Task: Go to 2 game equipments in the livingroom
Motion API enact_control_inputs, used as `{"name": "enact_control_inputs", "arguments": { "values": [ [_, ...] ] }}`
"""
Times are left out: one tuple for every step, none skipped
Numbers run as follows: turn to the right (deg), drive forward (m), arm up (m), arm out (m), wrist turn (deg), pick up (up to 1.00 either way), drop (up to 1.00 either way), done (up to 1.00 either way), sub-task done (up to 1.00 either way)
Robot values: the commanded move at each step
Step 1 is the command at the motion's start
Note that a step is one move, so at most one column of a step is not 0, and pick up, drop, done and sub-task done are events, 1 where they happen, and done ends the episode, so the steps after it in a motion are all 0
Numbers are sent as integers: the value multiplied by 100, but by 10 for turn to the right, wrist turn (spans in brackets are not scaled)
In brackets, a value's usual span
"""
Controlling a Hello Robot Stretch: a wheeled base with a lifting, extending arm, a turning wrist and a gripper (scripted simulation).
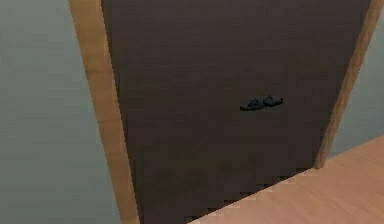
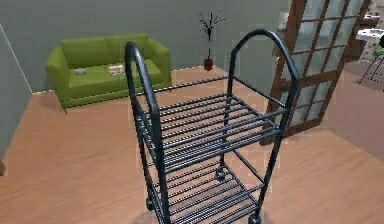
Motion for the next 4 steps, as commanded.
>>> {"name": "enact_control_inputs", "arguments": {
  "values": [
    [240,0,0,0,0,0,0,0,0],
    [0,35,0,0,0,0,0,0,0],
    [390,0,0,0,0,0,0,0,0],
    [0,95,0,0,0,0,0,0,0]
  ]
}}
